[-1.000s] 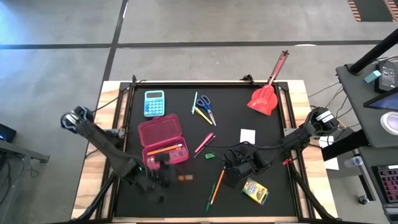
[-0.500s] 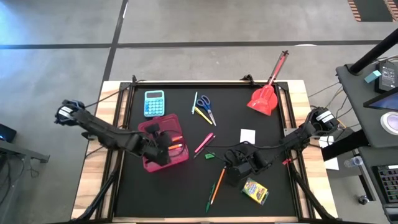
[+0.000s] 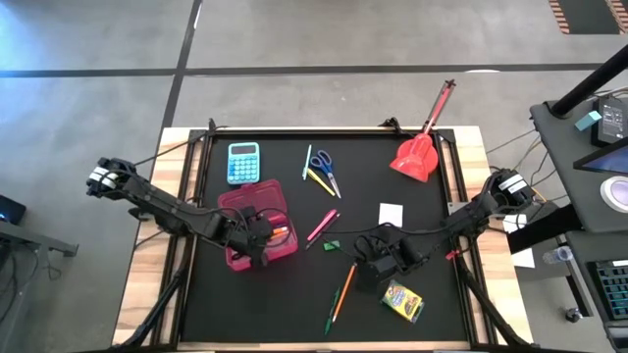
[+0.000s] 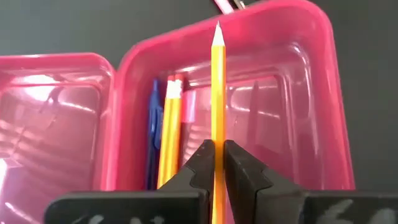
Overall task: Pack school essentials
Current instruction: Put the yellow pencil into the pink supply box, then put the pink pen into the pink supply box
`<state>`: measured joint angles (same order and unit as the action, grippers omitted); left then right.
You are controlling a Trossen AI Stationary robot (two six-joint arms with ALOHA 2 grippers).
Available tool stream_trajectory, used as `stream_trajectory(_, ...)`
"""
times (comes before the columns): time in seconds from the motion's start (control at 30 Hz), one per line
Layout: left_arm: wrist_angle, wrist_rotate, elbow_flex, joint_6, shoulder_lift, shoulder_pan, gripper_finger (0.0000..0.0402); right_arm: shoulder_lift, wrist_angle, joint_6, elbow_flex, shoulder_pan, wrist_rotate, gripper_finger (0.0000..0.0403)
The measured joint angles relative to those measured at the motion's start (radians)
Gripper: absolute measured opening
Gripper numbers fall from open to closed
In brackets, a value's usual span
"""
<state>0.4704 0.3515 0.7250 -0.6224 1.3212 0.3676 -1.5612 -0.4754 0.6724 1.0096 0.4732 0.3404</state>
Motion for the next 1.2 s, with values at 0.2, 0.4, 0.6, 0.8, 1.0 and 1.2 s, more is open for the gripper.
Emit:
stream_trajectory(0.2, 0.001, 0.000, 0.000, 0.000, 0.000, -0.002, 0.0060, 0.000, -0.002, 0.000, 0.000, 0.000, 0.000, 0.0171)
stream_trajectory(0.4, 0.051, 0.003, 0.037, 0.056, -0.011, -0.026, 0.0119, 0.006, -0.074, 0.019, 0.005, 0.000, 0.000, 0.0171)
stream_trajectory(0.6, 0.066, 0.029, 0.120, 0.153, -0.049, -0.090, 0.0134, 0.009, -0.202, 0.031, 0.054, 0.000, 0.000, 0.0171)
stream_trajectory(0.8, -0.064, 0.101, 0.188, 0.273, -0.040, -0.152, 0.0134, 0.009, -0.219, -0.020, 0.060, 0.000, 0.000, 0.0171)
stream_trajectory(1.0, -0.347, 0.046, 0.189, 0.400, 0.076, -0.190, 0.0134, 0.017, -0.355, -0.019, 0.058, 0.000, 0.006, 0.0171)
stream_trajectory(1.2, -0.355, 0.011, 0.305, 0.428, 0.267, -0.244, 0.0134, 0.018, -0.382, -0.019, 0.029, -0.003, 0.030, 0.0171)
